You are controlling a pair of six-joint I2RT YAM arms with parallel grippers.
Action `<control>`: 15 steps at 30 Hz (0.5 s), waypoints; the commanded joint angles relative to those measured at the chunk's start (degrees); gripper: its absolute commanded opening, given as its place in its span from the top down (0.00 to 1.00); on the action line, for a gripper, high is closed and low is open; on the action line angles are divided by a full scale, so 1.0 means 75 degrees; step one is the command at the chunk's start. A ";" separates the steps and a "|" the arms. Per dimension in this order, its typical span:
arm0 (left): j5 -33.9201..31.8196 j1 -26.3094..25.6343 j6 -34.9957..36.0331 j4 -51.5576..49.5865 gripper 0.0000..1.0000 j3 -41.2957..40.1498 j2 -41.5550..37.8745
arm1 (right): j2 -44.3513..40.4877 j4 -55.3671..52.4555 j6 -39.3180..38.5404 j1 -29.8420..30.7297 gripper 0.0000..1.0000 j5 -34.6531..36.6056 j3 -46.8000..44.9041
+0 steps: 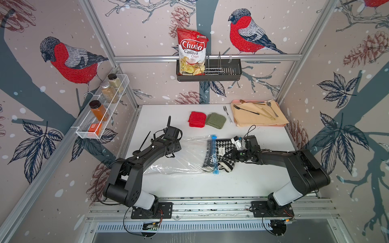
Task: Take the scarf out of the vacuum bag
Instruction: Take out the scarf from the vacuum bag.
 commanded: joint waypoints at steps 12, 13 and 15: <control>-0.0534 0.0073 -0.0099 -0.0100 0.89 0.0014 -0.0012 | -0.0013 -0.0232 -0.0025 -0.0053 1.00 0.0133 0.0023; -0.0532 0.0067 -0.0105 -0.0104 0.89 0.0005 -0.0009 | -0.0033 -0.0251 -0.0025 -0.0057 1.00 0.0132 0.0027; -0.0532 0.0073 -0.0113 -0.0103 0.89 0.0019 -0.0013 | -0.0111 -0.0249 -0.0005 -0.0056 1.00 0.0168 0.0013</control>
